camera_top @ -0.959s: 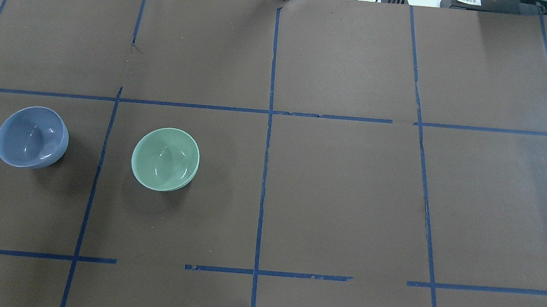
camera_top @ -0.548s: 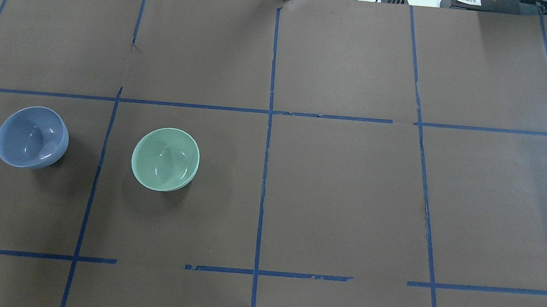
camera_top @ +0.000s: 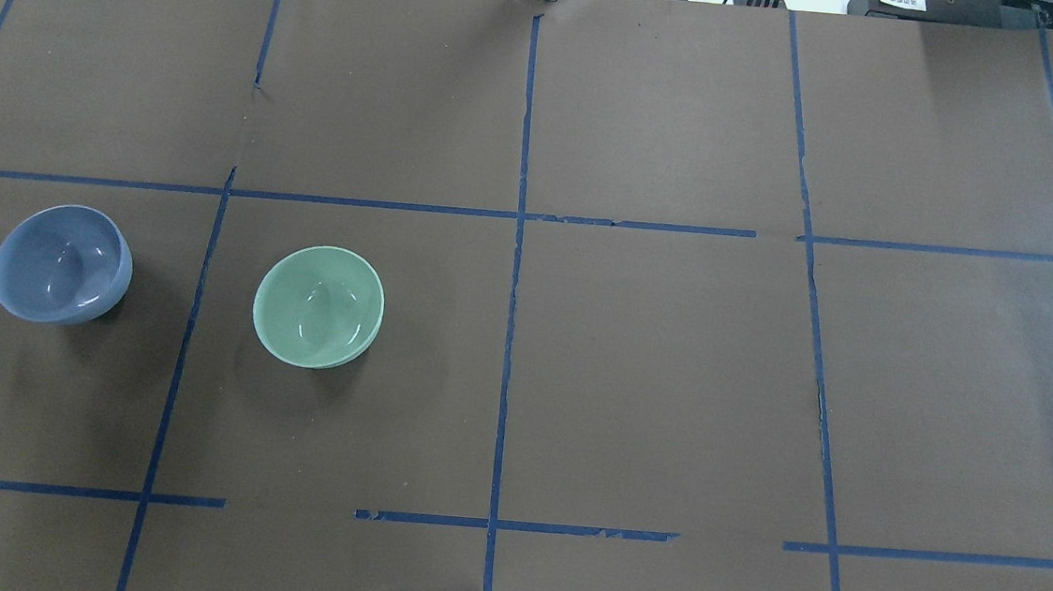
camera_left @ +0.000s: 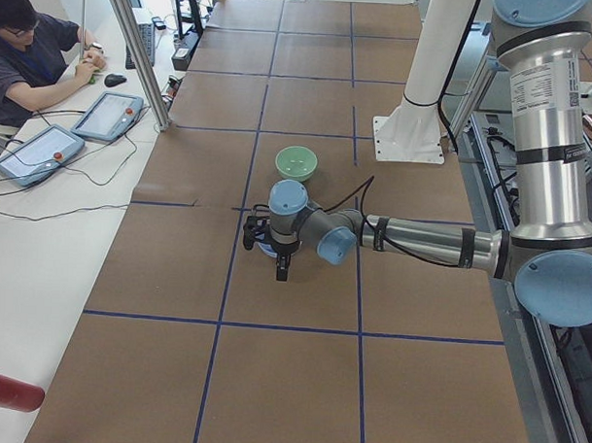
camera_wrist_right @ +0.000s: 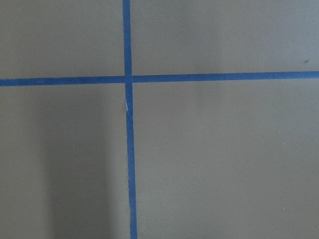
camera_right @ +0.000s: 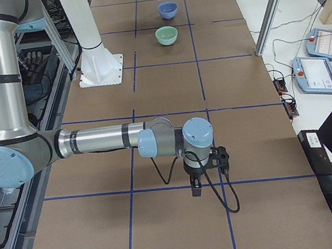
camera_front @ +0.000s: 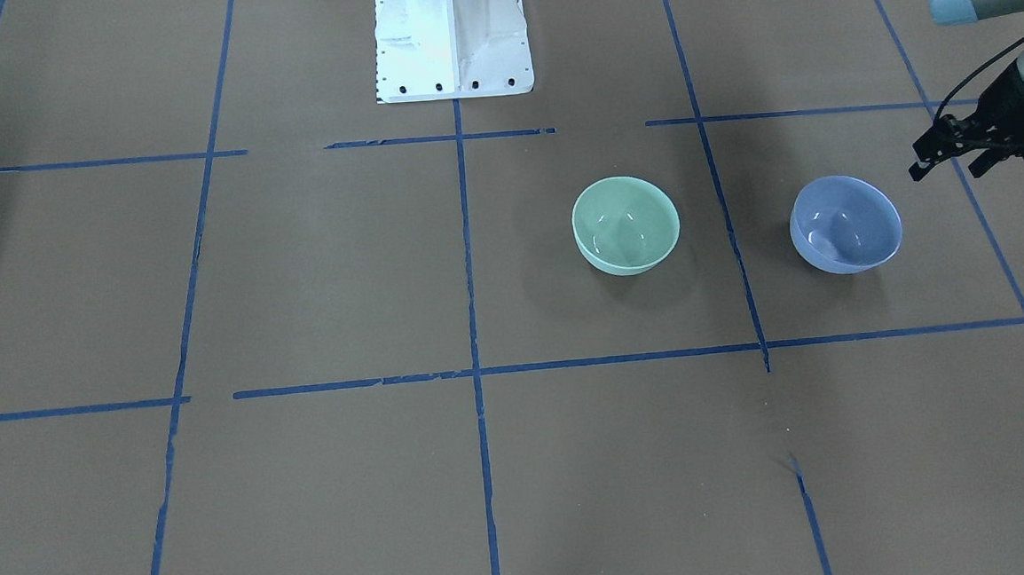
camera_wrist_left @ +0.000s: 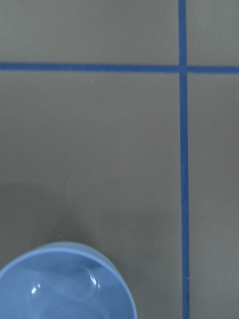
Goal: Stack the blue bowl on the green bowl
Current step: 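Lower the left gripper to the blue bowl's rim and grasp it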
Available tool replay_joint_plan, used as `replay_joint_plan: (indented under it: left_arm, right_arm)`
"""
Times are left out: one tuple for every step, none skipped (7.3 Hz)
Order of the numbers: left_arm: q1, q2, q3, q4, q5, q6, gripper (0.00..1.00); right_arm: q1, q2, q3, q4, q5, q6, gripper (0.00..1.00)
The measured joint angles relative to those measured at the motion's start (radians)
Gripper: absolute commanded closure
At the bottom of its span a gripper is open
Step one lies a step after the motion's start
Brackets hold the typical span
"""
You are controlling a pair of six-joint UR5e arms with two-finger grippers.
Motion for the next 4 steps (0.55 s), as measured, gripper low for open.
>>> replay_joint_plan:
  left_arm:
    - [0.047, -0.012, 0.013, -0.027, 0.030, -0.063, 0.01]
    - [0.071, -0.026, 0.029, -0.037, 0.054, -0.091, 0.01]
    - [0.080, -0.039, 0.050, -0.040, 0.065, -0.102, 0.01]
    - [0.083, -0.052, 0.073, -0.041, 0.069, -0.105, 0.09]
  right_arm:
    - [0.000, 0.000, 0.000, 0.000, 0.000, 0.000, 0.00]
    - [0.000, 0.000, 0.000, 0.000, 0.000, -0.001, 0.00]
    - [0.000, 0.001, 0.000, 0.000, 0.000, -0.001, 0.00]
    - [0.000, 0.001, 0.000, 0.000, 0.000, 0.000, 0.00]
